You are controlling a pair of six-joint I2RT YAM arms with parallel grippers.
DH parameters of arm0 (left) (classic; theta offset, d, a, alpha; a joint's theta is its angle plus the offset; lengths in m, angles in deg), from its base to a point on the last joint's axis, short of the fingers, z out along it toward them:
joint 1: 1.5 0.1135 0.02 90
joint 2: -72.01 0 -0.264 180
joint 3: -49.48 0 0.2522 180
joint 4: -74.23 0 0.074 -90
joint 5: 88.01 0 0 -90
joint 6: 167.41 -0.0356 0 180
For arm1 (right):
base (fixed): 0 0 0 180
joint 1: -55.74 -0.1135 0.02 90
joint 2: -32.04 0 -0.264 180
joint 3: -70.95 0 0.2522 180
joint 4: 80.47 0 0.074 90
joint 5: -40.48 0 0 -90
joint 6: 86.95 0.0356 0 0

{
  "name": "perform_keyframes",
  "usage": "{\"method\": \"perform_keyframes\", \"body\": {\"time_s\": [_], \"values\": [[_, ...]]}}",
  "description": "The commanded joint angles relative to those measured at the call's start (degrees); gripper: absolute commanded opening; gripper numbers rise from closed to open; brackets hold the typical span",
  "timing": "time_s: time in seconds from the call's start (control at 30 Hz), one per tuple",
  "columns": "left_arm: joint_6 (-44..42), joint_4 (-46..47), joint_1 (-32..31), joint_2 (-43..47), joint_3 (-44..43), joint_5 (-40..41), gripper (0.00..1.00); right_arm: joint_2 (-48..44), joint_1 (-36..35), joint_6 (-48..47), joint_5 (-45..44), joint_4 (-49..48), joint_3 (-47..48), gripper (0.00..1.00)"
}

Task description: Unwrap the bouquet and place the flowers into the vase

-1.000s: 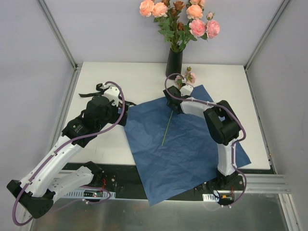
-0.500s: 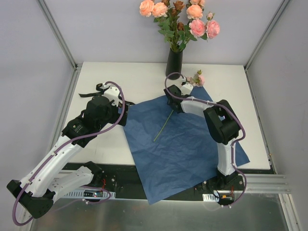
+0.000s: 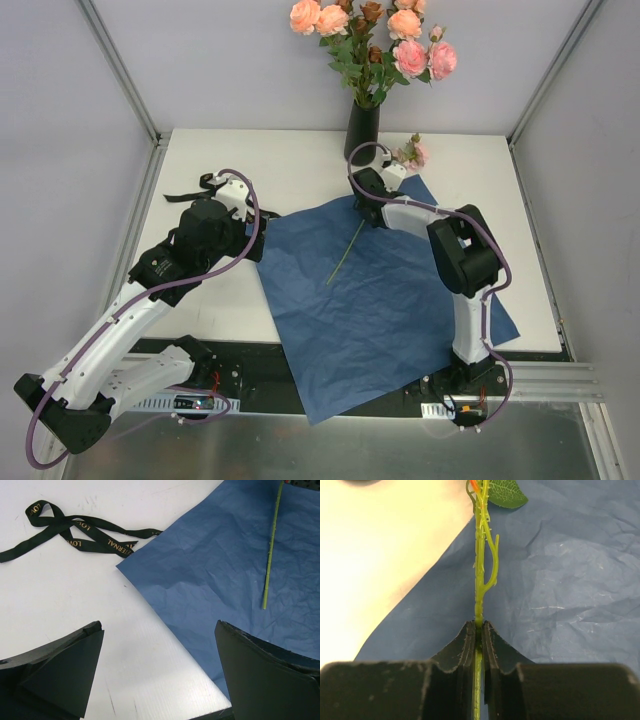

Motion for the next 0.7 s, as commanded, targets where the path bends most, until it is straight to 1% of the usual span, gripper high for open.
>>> {"method": "perform_keyframes", "body": {"time_s": [0.0, 0.33, 0.53, 0.67], "values": [[-0.08, 1.58, -0.70, 0.23, 0.06, 0.39, 0.99, -5.07, -0.29, -2.46, -2.27, -4.29, 0.48, 0.00], [-0.08, 1.58, -0.70, 0.40, -0.03, 0.13, 0.99, -19.39, -2.48, -3.33, -11.41, -15.53, -11.30, 0.00], [-0.08, 1.50, -0.79, 0.41, -0.03, 0.13, 0.99, -26.60, -5.21, -8.68, -18.00, -24.31, -16.84, 0.00], [-0.08, 1.58, -0.79, 0.84, -0.12, 0.04, 0.99, -30.47, -7.49, -16.50, -21.08, -33.80, -19.83, 0.00]]}}
